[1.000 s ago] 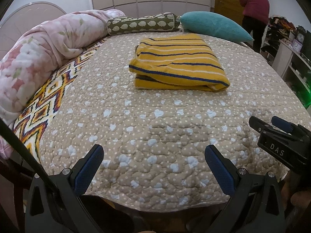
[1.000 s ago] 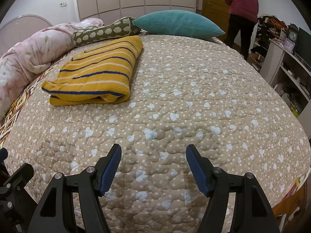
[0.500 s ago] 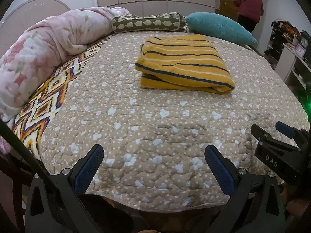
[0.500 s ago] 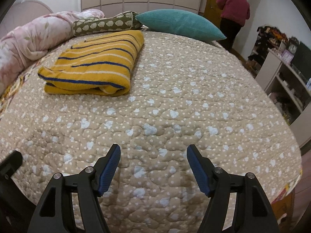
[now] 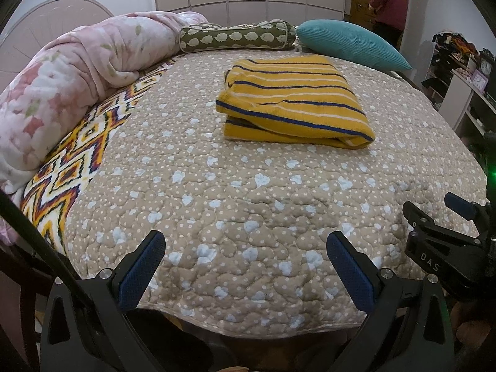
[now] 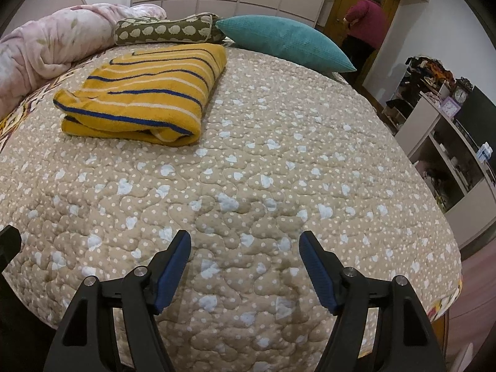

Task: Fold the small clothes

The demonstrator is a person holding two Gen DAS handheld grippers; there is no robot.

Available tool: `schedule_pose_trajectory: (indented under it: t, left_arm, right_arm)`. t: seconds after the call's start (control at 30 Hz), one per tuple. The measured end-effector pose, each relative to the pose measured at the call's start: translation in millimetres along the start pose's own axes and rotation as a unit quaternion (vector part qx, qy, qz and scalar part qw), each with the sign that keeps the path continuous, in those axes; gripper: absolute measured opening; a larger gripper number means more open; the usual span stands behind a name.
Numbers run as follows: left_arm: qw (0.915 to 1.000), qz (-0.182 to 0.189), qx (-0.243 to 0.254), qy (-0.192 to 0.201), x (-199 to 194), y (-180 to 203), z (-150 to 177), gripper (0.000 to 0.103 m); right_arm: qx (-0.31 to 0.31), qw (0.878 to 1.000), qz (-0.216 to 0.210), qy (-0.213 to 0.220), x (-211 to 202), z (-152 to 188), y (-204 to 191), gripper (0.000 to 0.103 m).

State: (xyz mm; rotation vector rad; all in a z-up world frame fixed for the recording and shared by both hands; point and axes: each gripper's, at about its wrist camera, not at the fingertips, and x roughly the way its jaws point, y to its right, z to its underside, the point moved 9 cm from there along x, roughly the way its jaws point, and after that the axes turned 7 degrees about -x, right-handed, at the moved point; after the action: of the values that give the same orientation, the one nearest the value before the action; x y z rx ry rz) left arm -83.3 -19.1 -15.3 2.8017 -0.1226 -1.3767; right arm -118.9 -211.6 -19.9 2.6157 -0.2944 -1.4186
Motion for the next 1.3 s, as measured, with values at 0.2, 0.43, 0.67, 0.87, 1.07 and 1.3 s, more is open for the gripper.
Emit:
schedule_pose_trajectory:
  t: [0.2,0.43,0.67,0.87,1.07,1.3]
  left_arm:
    - [1.0000,0.000,0.001,-0.002,0.6,-0.3,1.1,0.103]
    - [1.0000,0.001,0.001,-0.002,0.9,-0.2,0.7,0.103]
    - [1.0000,0.001,0.003,-0.002,1.4,0.6,1.1,0.103]
    - [1.0000,0.002,0.005,-0.004,2.8,0.6,2.0,0.103]
    - [1.0000,0.002,0.005,-0.004,3.3,0.8,2.2,0.103]
    - [1.0000,0.002,0.005,-0.004,3.3,0.9,2.0,0.103]
  right_arm:
    - [-0.005,1.000,0.004,-0.006,2.8,1.8,0.0,0.077]
    - [-0.007,1.000,0.007,-0.009,4.2,2.8,1.0,0.078]
    - [-0.010,1.000,0.010,-0.014,5.8,2.9,1.5,0.079]
    - [-0.014,1.000,0.013,-0.017,6.9,3.1,0.6,0.080]
    - [-0.014,1.000,0.016,-0.018,6.9,3.1,1.0,0.080]
    - [-0.016,1.000,0.020,-0.018,6.6,2.9,1.5,0.080]
